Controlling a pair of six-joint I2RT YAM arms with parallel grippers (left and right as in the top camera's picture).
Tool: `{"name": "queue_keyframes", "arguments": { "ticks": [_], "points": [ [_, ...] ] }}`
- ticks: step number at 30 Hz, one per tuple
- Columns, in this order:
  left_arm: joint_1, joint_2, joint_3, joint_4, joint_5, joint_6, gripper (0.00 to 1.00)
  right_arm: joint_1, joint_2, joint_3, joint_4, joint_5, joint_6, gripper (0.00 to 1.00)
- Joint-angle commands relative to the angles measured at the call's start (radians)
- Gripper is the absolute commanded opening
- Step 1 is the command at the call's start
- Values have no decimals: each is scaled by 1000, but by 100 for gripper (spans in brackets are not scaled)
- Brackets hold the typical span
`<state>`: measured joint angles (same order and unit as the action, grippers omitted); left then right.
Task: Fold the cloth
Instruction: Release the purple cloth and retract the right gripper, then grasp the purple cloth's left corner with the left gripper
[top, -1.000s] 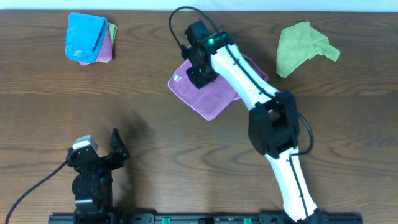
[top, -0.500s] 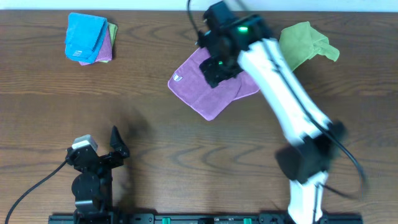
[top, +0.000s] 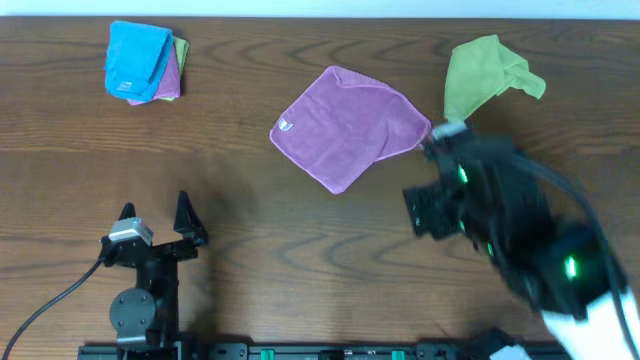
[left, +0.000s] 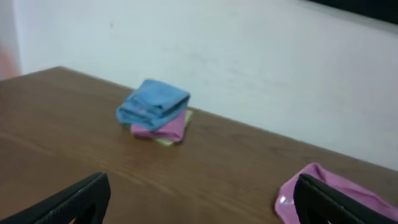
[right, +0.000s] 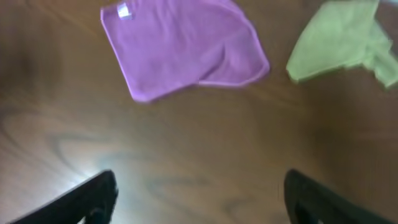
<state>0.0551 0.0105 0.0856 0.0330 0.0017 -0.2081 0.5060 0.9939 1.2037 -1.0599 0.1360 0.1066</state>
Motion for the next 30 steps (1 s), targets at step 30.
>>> {"name": "queue_keyframes", "arguments": {
  "ticks": [30],
  "points": [
    [-285, 1656, 1136, -267, 137, 236, 97, -171, -175, -188, 154, -63, 241, 99]
  ]
}}
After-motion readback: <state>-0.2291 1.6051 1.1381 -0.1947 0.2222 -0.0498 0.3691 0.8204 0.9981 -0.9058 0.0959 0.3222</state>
